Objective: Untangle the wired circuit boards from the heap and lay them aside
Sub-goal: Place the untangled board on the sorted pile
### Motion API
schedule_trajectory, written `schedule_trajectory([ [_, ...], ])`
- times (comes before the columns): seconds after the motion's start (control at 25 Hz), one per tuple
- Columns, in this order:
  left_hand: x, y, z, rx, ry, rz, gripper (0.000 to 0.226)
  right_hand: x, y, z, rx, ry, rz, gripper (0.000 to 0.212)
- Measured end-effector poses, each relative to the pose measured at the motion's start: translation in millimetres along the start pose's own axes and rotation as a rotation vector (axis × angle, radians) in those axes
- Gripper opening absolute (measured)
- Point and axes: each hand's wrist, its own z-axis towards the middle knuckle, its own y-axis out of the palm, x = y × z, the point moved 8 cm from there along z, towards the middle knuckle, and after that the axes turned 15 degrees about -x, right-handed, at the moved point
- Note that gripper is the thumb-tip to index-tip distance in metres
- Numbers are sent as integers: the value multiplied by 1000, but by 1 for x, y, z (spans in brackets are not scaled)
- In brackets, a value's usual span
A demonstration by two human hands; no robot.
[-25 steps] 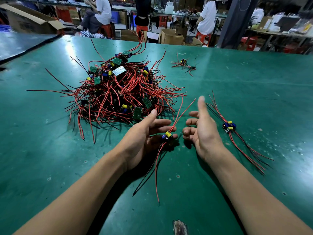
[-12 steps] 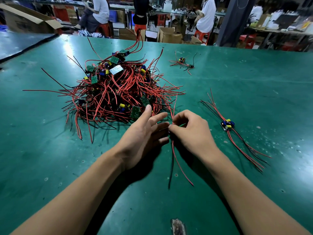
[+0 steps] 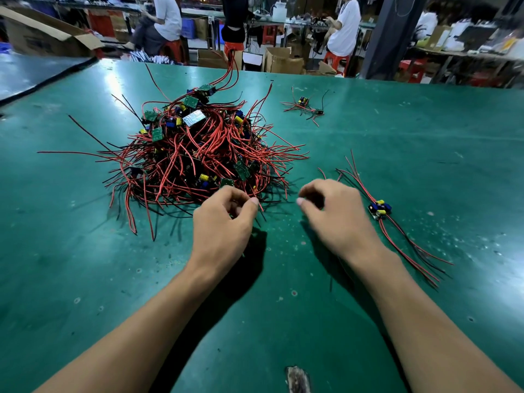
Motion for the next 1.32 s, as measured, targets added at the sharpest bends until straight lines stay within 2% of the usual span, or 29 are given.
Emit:
schedule_trajectory([
  [0.12,-10,-10,2,76,-83,-54,17,-7,27,0,-189,10,-103,19],
  [0.28,-19,-12,3,69,-113,-134,34,20,14,2,-112,172,-138,27],
  [0.4,-25,-7,8,4,-142,-140,54,37,5,4,-75,240,-135,28],
  [0.48,-28,-6,11,-30,-157,-152,59,42,2,3,-59,263,-133,29],
  [0.68,-22,-10,11,-16,-84,-108,30,17,17,4,-51,141,-119,28],
  [0.88,-10,-6,8,-46,12,41,21,27,18,4,-32,228,-126,27],
  [1.08,17,8,-4,-77,267,232,23,32,15,5,-6,238,-138,25],
  [1.12,22,11,-7,-75,326,283,25,26,14,5,38,176,-97,26],
  [1.2,30,14,-11,-50,394,358,27,7,9,2,121,-3,187,35],
  [1.28,33,14,-13,-32,403,372,28,-16,13,-4,64,-130,521,46],
  [1.32,33,16,-12,-56,417,372,29,-27,18,-7,21,-180,575,45],
])
